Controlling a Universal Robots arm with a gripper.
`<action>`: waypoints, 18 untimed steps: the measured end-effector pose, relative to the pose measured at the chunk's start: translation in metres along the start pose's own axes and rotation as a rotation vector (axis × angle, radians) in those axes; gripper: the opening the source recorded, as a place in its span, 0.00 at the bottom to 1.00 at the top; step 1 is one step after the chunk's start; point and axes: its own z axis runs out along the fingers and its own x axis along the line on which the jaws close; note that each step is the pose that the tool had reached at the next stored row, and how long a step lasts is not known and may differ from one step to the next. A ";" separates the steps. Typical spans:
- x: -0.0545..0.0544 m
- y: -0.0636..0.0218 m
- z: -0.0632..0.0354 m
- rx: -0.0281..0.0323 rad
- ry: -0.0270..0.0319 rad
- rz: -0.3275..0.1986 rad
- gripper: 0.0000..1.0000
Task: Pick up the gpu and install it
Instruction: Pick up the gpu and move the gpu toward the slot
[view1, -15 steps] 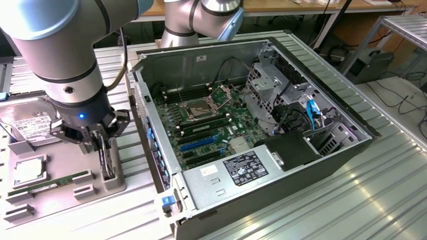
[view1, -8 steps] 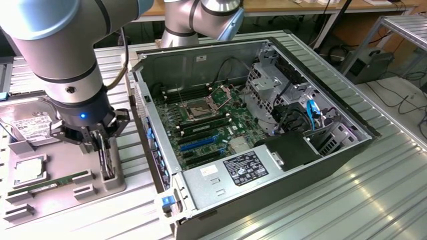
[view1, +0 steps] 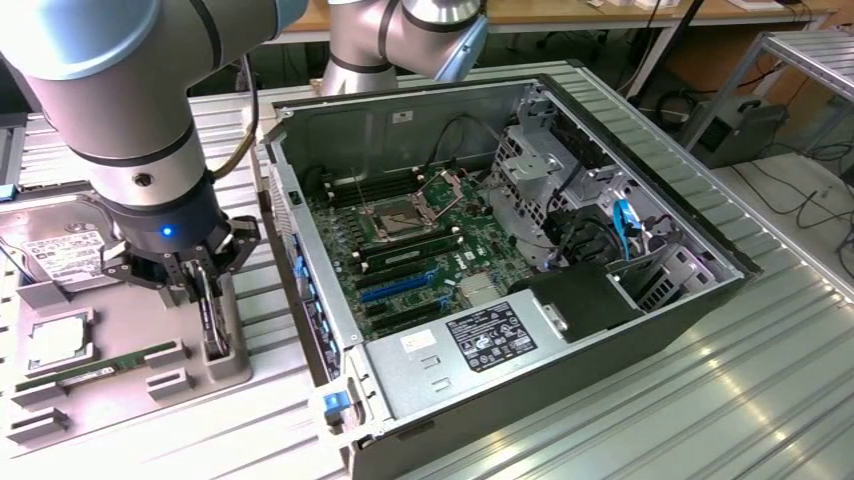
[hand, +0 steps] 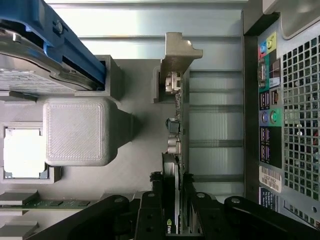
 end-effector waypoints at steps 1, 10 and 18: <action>0.000 0.0001 -0.0005 0.0000 0.0000 0.000 0.26; 0.000 0.0017 -0.0236 0.0000 0.0004 -0.005 0.26; 0.000 0.0044 -0.0607 0.0001 0.0006 -0.006 0.26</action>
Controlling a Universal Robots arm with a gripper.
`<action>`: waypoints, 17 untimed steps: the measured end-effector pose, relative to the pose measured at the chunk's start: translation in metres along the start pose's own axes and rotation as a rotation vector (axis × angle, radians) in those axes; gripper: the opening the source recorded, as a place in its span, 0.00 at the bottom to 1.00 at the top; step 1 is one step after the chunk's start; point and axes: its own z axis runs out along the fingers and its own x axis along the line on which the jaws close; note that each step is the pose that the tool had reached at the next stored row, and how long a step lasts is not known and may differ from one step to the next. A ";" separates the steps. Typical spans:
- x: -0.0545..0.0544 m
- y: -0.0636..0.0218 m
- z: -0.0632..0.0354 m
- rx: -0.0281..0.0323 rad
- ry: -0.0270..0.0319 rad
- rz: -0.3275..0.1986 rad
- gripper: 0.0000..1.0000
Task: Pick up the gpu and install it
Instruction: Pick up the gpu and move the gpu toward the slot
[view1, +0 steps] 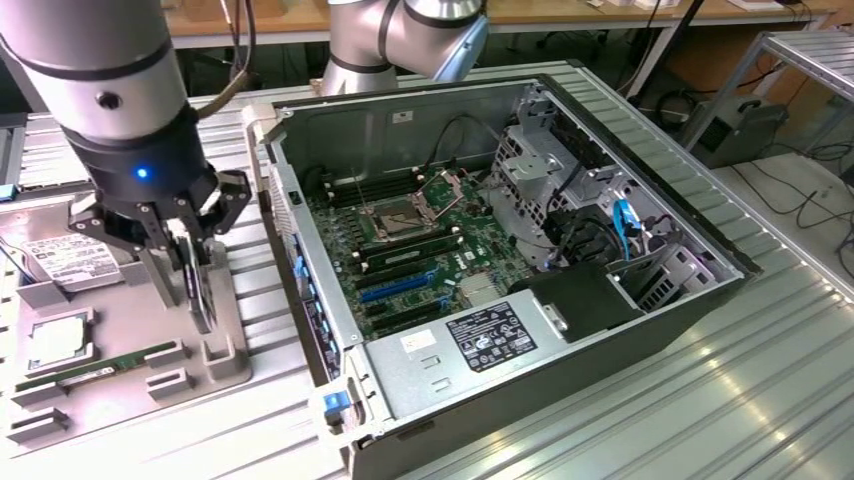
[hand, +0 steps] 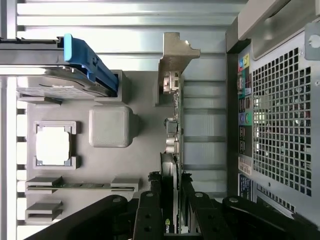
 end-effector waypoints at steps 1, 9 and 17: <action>0.000 0.0003 -0.0043 0.0000 -0.0001 0.000 0.26; -0.003 0.0030 -0.0433 -0.0001 -0.0001 0.000 0.26; -0.015 0.0030 -0.0836 -0.0028 0.0001 -0.002 0.26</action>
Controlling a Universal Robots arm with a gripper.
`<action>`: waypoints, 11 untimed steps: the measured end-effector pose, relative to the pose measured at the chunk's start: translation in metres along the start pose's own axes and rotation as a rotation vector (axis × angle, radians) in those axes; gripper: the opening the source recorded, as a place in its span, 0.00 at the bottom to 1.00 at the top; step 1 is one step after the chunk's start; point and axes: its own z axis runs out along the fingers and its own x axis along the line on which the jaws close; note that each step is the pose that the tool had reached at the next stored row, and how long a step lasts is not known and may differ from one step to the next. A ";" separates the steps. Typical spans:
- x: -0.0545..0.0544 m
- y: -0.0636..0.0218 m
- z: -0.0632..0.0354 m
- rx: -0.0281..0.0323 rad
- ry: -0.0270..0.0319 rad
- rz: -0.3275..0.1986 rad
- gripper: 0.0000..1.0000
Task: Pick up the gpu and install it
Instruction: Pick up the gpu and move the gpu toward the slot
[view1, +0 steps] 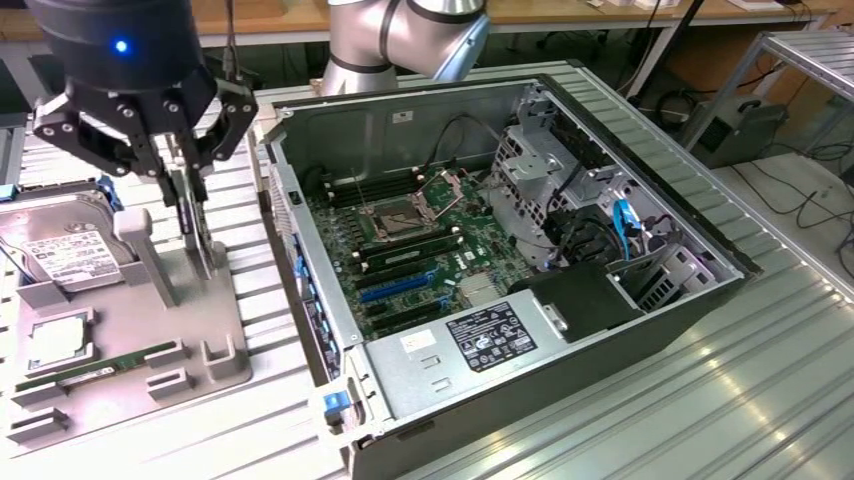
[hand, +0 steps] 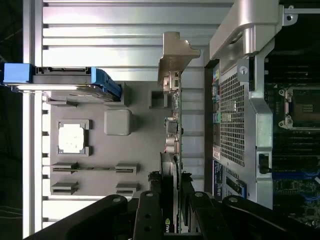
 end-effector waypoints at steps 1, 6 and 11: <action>-0.003 -0.0006 -0.0059 -0.0026 0.0000 -0.001 0.26; -0.026 -0.0050 -0.0313 -0.0290 0.0001 -0.002 0.26; -0.055 -0.0065 -0.0444 -0.0451 0.0001 -0.002 0.26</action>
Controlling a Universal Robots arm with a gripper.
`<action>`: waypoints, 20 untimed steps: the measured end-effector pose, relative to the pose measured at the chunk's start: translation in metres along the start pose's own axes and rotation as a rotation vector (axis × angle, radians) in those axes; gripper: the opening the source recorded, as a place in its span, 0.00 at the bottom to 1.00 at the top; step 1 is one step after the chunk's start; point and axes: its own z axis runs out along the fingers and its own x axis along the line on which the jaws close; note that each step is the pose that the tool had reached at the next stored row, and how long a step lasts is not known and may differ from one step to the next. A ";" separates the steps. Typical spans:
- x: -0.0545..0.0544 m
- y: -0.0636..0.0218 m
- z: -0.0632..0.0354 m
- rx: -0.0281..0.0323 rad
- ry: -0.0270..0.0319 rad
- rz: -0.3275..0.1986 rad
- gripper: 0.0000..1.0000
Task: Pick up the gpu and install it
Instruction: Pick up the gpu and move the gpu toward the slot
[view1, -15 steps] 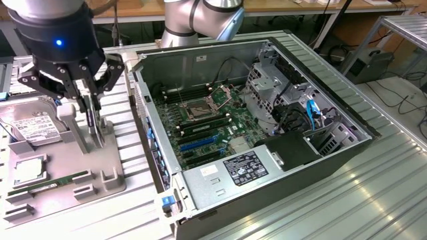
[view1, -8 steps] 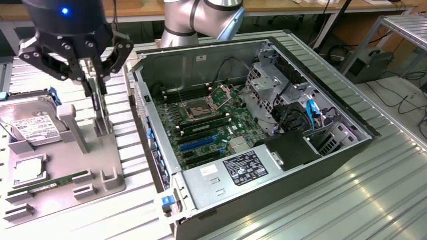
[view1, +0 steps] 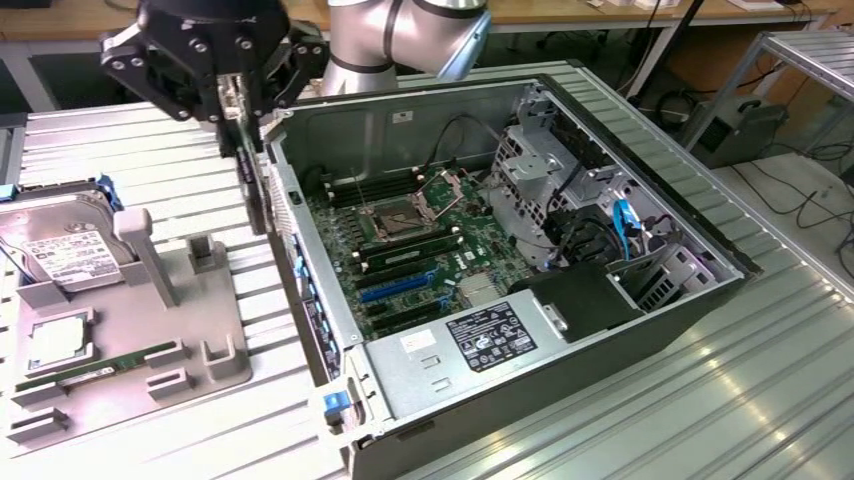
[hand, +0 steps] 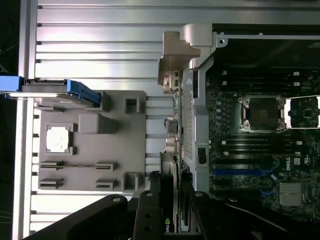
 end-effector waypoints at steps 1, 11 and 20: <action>-0.007 0.0000 -0.0004 -0.0003 -0.0001 0.000 0.26; -0.065 -0.0002 -0.0003 -0.0009 0.0004 0.000 0.26; -0.109 0.0010 0.0059 -0.0008 0.0018 0.000 0.26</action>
